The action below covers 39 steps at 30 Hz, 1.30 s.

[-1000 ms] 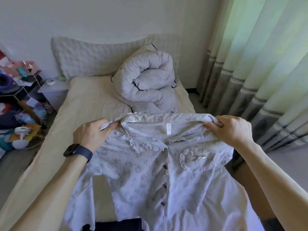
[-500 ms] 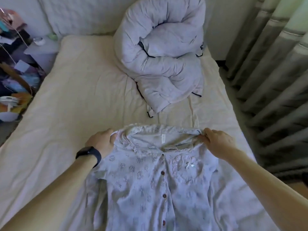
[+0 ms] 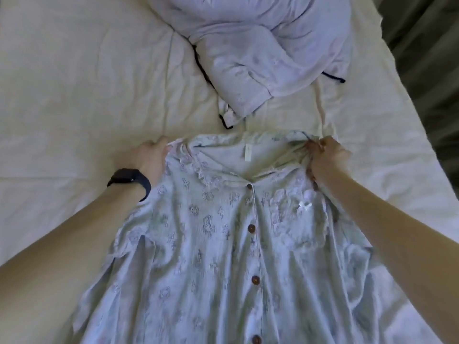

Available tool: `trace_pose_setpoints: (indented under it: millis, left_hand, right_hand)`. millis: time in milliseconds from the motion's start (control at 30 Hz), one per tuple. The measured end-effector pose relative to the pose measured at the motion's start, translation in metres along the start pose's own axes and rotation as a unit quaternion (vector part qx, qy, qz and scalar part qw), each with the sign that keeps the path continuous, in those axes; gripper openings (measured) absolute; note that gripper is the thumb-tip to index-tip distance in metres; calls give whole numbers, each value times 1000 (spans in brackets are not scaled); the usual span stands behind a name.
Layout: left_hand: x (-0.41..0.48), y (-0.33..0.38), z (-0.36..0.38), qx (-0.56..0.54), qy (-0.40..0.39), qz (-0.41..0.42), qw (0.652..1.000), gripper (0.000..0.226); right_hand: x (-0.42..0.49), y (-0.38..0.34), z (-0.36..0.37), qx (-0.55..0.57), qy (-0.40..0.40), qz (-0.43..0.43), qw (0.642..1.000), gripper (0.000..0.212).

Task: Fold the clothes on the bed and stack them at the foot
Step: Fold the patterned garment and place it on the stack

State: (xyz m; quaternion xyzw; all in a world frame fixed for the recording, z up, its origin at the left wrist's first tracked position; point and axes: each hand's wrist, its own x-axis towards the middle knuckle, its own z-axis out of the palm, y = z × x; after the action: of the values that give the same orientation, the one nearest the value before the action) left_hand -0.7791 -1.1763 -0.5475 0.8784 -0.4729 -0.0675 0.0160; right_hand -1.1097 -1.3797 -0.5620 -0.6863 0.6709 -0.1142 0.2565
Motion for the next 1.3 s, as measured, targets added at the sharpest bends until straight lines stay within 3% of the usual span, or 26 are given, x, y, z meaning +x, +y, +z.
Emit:
trace_pose_setpoints:
  millis: [100, 200, 233, 367, 467, 600, 700, 767, 867, 967, 1100, 1167, 1300]
  left_hand:
    - [21, 0, 11, 42, 56, -28, 997, 34]
    - [11, 14, 35, 55, 73, -34, 995, 54]
    - [-4, 27, 45, 34, 90, -11, 995, 57]
    - [-104, 76, 80, -27, 104, 149, 983, 62]
    - [-189, 90, 99, -53, 55, 160, 984, 63]
    - [-286, 79, 98, -133, -9, -21, 991, 65]
    - [-349, 58, 79, -143, -43, -182, 972, 81]
    - [-379, 42, 66, -168, -89, -294, 937, 91]
    - [-406, 20, 50, -165, -177, -350, 905, 90]
    - [-413, 7, 41, -106, -243, -304, 915, 77]
    - [-414, -6, 39, -185, -284, -289, 895, 49]
    - [-415, -17, 33, -241, -244, -313, 886, 22]
    - [-420, -47, 16, -237, -147, -294, 914, 32]
  right_hand:
    - [12, -13, 20, 44, 42, -22, 998, 29]
    - [4, -13, 38, 20, -71, -71, 995, 65]
    - [-9, -9, 40, -1, -69, -107, 992, 70]
    - [-115, 36, 35, 43, 73, -244, 966, 44]
    - [-222, 98, 19, 56, 74, -152, 984, 42]
    - [-347, 155, -5, 84, 32, 59, 994, 70]
    - [-403, 175, -27, 137, -32, 209, 968, 60]
    - [-413, 178, -40, 191, -49, 268, 943, 55]
    - [-397, 184, -47, 232, -69, 335, 910, 48]
    - [-379, 189, -48, 222, -146, 354, 897, 40]
    - [-389, 191, -58, 188, -185, 348, 900, 28]
    - [-399, 198, -66, 200, -156, 342, 905, 23]
    - [-412, 216, -80, 176, -66, 266, 946, 18]
